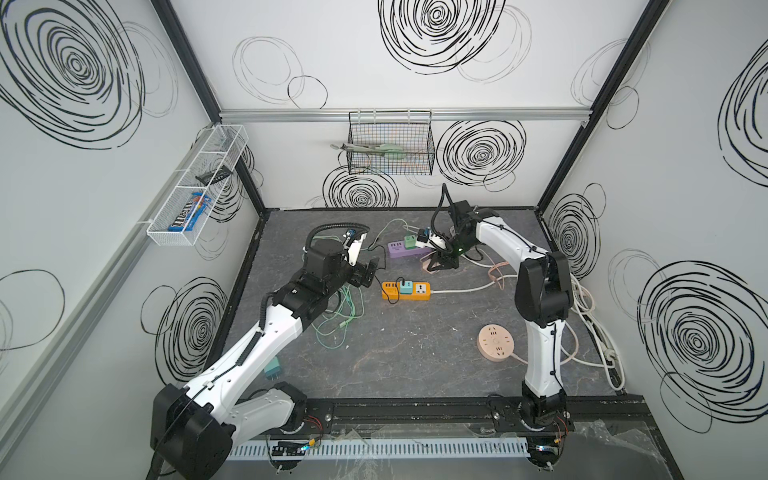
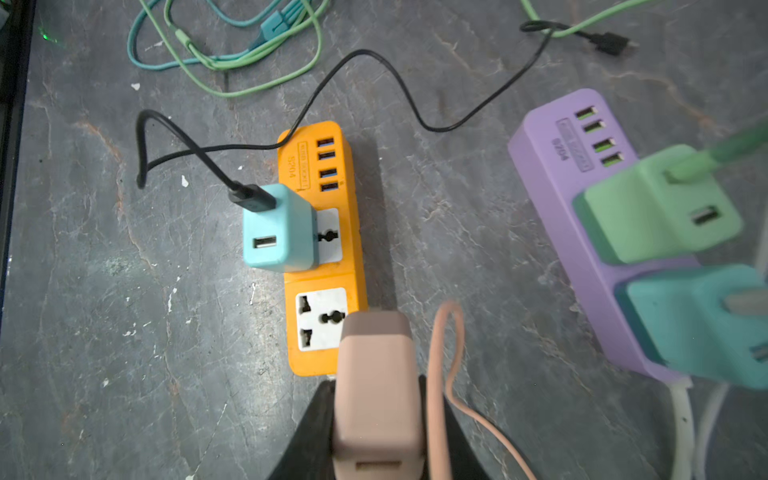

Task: Insert the plug
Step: 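Lower the pink charger prongs onto the free orange strip socket with the right gripper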

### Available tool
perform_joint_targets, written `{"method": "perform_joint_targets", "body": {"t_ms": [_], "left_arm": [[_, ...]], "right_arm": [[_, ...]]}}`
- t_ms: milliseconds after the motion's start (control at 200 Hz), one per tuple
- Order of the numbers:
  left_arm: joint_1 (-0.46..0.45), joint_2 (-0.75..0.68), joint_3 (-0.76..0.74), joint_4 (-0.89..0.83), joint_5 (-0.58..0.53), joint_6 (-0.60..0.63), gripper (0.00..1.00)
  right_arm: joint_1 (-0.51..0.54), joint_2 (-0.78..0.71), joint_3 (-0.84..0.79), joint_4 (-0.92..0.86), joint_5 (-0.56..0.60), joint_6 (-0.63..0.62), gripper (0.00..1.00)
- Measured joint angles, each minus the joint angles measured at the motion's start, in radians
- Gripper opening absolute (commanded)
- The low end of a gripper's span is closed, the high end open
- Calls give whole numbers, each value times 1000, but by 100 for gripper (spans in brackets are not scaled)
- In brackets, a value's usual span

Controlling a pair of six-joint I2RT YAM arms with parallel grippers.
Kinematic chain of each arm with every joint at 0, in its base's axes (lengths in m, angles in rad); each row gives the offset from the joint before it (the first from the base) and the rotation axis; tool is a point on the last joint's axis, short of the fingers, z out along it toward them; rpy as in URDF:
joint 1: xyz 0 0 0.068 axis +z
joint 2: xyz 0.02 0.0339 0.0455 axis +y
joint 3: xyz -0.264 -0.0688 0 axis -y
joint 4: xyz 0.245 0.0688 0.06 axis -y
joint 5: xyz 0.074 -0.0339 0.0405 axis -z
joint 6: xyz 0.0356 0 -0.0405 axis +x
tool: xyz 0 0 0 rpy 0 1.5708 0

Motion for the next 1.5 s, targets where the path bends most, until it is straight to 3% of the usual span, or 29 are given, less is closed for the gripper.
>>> {"method": "perform_joint_targets", "body": {"t_ms": [305,515,1501], "left_arm": [[2,-4,-7,0,0,7,96],[2,-5,-13,-2,0,12,96],[3,-5,-14,-13,0,14,96]], "right_arm": [[106,21,56,-92,193,-11,0],[134,39,56,-129,254,-9,0],[193,36,27,-139,332,-1,0]]}}
